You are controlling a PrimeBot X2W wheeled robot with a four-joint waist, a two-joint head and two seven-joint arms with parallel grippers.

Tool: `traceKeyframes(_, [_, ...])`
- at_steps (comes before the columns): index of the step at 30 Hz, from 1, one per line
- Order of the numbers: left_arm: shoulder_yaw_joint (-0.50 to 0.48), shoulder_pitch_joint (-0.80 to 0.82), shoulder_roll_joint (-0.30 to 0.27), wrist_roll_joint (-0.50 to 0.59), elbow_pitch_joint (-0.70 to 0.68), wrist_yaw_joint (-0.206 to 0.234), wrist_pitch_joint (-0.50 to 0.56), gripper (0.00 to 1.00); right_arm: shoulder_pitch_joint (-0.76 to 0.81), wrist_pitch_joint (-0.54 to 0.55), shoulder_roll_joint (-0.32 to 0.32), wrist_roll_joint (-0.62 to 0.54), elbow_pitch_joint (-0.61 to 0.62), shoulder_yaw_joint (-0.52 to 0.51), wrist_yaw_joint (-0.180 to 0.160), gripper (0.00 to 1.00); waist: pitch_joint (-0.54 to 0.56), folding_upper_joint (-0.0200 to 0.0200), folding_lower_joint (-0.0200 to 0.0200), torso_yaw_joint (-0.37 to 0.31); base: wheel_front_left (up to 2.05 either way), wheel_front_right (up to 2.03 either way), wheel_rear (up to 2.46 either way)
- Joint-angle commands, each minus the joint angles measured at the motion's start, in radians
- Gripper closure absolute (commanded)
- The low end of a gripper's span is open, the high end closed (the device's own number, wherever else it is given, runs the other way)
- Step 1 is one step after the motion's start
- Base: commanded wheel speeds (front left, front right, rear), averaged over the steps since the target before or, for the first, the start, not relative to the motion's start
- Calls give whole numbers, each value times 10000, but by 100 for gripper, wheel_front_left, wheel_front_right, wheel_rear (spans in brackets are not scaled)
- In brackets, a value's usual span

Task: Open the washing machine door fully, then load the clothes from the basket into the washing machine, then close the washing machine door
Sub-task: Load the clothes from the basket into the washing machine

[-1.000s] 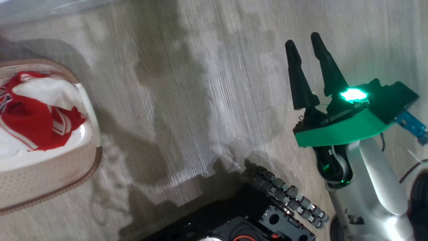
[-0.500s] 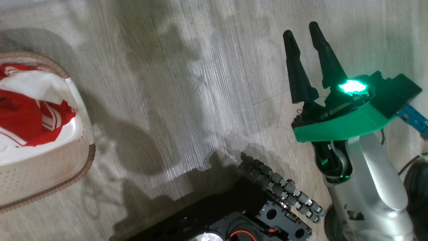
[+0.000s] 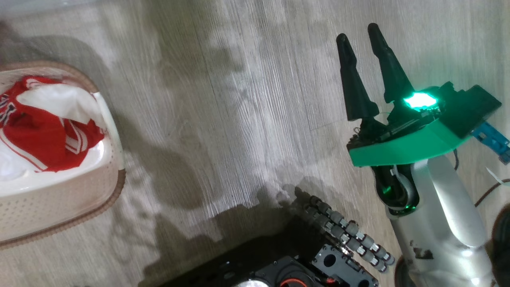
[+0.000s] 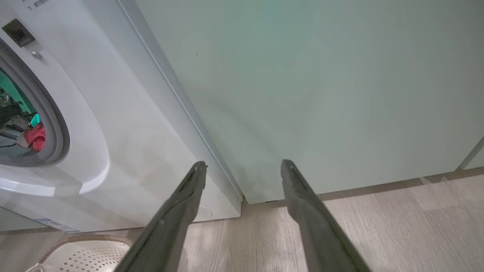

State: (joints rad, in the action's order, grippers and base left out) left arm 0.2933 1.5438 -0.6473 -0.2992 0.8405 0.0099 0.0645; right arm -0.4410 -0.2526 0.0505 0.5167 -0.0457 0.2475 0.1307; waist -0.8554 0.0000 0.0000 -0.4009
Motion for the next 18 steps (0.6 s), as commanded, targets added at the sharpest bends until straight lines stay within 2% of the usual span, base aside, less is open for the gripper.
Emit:
traceKeyframes(1, [-97, -70, -331, -2, -240, 83, -97, 0, 284, -91, -3, -93, 218, 54, 0, 0, 172, 0, 0, 86, 0, 0, 0])
traceKeyframes(9, [-659, -1852, 184, -843, -944, 472, -1352, 0, 512, -91, -3, -566, 77, -164, 0, 0, 1081, 0, 0, 623, 0, 0, 0])
traceKeyframes(12, [-973, -3438, 535, -1292, -2198, 803, -2061, 0, 672, -91, -3, -859, -45, -298, 0, 0, 1561, 0, 0, 1005, 0, 0, 0])
traceKeyframes(18, [-1300, -6228, 1026, -1680, -5124, 1652, -2625, 0, 891, -91, -3, -1343, -286, -556, 0, 0, 2211, 0, 0, 1585, 0, 0, 0])
